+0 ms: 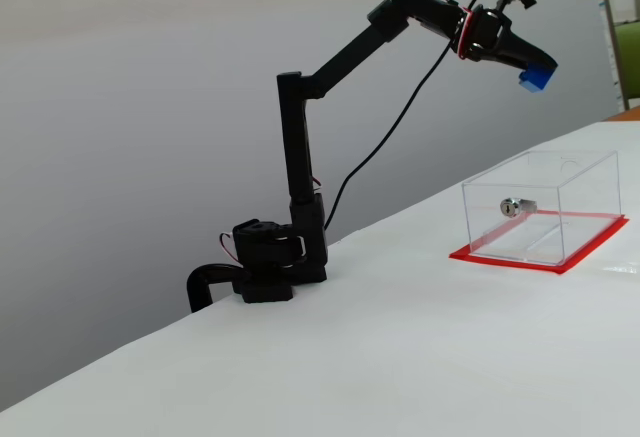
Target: Pick the blue lego brick and place it into the transparent box
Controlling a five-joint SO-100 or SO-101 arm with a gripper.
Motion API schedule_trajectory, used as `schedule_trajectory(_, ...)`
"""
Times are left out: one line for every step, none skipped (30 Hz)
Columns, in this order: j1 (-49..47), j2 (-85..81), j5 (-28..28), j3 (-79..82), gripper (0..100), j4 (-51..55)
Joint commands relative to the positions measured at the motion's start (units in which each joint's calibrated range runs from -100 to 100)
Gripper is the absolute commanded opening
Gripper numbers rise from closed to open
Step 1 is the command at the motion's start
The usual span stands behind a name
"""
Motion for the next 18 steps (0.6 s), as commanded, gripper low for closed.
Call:
schedule_trajectory(-2.85, 1.88, 0.33, -0.43, 12, -0.93)
schedule_trajectory(-3.51, 2.73, 0.33, -0.43, 12, -0.93)
schedule_trajectory(-4.10, 3.58, 0.33, -0.43, 12, -0.93)
schedule_trajectory(-4.62, 4.43, 0.33, -0.43, 12, -0.93)
schedule_trajectory(-5.06, 5.11, 0.27, -0.43, 12, -0.93)
schedule_trajectory(-5.58, 5.62, 0.27, -0.43, 12, -0.93)
schedule_trajectory(-6.02, 5.96, 0.27, -0.43, 12, -0.93)
schedule_trajectory(-6.39, 6.30, 0.27, -0.43, 12, -0.93)
schedule_trajectory(-6.69, 6.47, 0.27, -0.43, 12, -0.93)
schedule_trajectory(-6.91, 6.64, 0.27, -0.43, 12, -0.93)
schedule_trajectory(-7.06, 6.72, 0.27, -0.43, 12, -0.93)
schedule_trajectory(-7.21, 6.81, 0.27, -0.43, 12, -0.93)
schedule_trajectory(-7.21, 6.81, 0.27, -0.43, 12, -0.93)
schedule_trajectory(-7.21, 6.81, 0.27, -0.43, 12, -0.93)
schedule_trajectory(-7.21, 6.81, 0.27, -0.43, 12, -0.93)
schedule_trajectory(-7.21, 6.81, 0.27, -0.43, 12, -0.93)
schedule_trajectory(-7.21, 6.81, 0.27, -0.43, 12, -0.93)
schedule_trajectory(-7.21, 6.81, 0.27, -0.43, 12, -0.93)
